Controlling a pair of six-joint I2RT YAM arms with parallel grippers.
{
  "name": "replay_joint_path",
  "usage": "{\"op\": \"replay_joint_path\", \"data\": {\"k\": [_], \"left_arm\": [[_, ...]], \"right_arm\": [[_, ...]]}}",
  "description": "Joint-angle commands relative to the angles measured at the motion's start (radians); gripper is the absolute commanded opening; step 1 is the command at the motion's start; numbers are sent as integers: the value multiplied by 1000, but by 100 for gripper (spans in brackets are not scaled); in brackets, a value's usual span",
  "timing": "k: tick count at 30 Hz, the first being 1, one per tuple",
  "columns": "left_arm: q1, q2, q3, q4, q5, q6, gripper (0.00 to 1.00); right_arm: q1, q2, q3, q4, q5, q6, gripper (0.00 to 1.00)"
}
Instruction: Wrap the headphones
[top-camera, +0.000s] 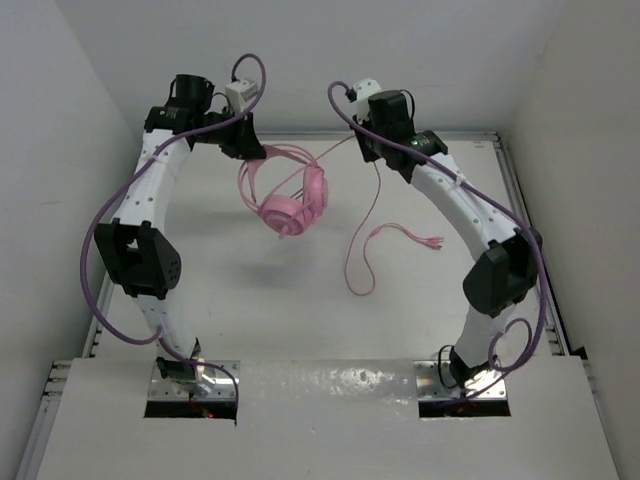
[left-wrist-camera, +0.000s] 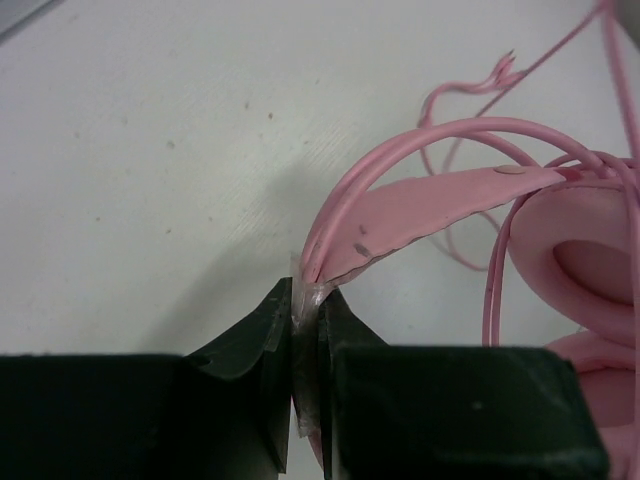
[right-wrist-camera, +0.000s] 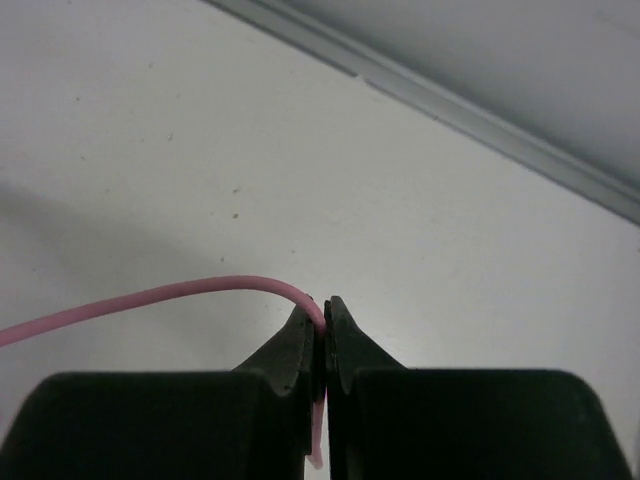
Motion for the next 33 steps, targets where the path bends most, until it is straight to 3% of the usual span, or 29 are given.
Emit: {"op": "replay_joint_path", "data": {"k": [1, 4, 7, 9, 13, 17, 20, 26, 29, 33], "left_arm": [[10, -78, 100, -43, 175, -121, 0], [13, -81, 140, -36, 201, -161, 0], [17, -84, 175, 35, 205, -257, 0], [19, -81, 206, 87, 201, -308, 0], [28, -74, 272, 161, 161, -492, 0], [30, -72, 310, 196, 141, -537, 0], [34, -75, 324, 195, 107, -531, 0], [39, -64, 361, 231, 101, -559, 0], [40, -54, 382, 276, 104, -603, 0], [40, -41, 387, 331, 116, -661, 0]], "right_arm": [[-28, 65, -39, 111, -145, 112, 0], [-31, 137, -47, 120, -252, 158, 8], [-31, 180, -111, 190, -370, 235, 41], [-31, 182, -209, 256, -406, 279, 54], [-29, 154, -384, 477, -447, 414, 60], [-23, 127, -508, 569, -557, 467, 60], [-19, 41, -656, 565, -567, 444, 61], [-23, -184, -817, 452, -421, 289, 64], [-20, -235, -866, 428, -461, 160, 65], [-2, -202, -875, 477, -420, 200, 67]]}}
